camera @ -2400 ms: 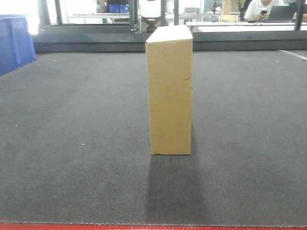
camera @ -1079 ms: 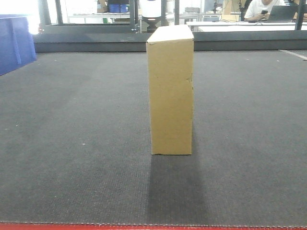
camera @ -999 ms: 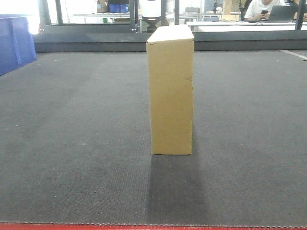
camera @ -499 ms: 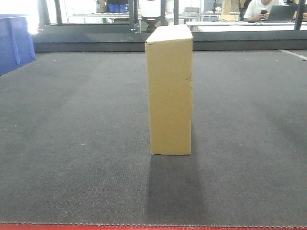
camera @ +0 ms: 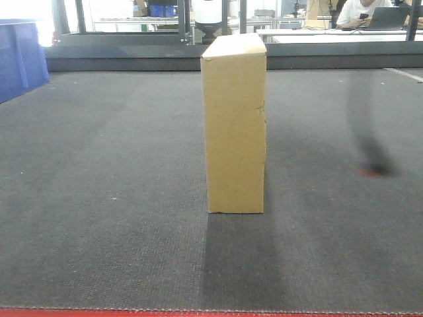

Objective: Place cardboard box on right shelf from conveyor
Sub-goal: 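Lower the open right gripper over the box and close on it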

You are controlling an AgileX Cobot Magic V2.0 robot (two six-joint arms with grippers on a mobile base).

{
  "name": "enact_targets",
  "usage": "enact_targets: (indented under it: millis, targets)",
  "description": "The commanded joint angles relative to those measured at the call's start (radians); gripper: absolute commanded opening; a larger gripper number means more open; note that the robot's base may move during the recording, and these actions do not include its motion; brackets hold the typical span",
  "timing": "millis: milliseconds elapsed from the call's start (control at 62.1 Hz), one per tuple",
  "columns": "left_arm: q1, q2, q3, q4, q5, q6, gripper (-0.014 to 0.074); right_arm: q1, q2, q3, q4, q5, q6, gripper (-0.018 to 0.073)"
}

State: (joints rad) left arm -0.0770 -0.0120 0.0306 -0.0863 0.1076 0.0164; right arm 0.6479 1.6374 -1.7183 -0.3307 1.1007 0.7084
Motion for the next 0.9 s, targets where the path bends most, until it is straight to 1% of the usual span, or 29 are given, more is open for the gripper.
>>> enact_targets:
  millis: [0, 113, 209, 290, 435, 564, 886]
  targets:
    - [-0.006, -0.012, -0.005, -0.005, -0.080, -0.005, -0.0119, 0.034, 0.057, -0.155, -0.071, 0.071, 0.030, 0.0614]
    - [-0.006, -0.012, -0.005, -0.005, -0.080, -0.005, -0.0119, 0.066, 0.156, -0.265, -0.071, 0.119, 0.035, 0.0614]
    - [-0.006, -0.012, -0.005, -0.005, -0.080, -0.005, -0.0119, 0.067, 0.204, -0.317, -0.071, 0.159, 0.064, 0.0614]
    - [-0.006, -0.012, -0.005, -0.005, -0.080, -0.005, -0.0119, 0.064, 0.224, -0.323, -0.078, 0.176, 0.085, 0.0614]
    - [-0.006, -0.012, -0.005, -0.005, -0.080, -0.005, -0.0119, 0.055, 0.232, -0.323, -0.100, 0.195, 0.089, 0.0614]
    - [-0.006, -0.012, -0.005, -0.005, -0.080, -0.005, -0.0119, 0.043, 0.232, -0.323, -0.100, 0.202, 0.123, 0.0614]
    - [-0.006, -0.012, -0.005, -0.005, -0.080, -0.005, -0.0119, 0.030, 0.254, -0.323, -0.100, 0.194, 0.127, 0.0614]
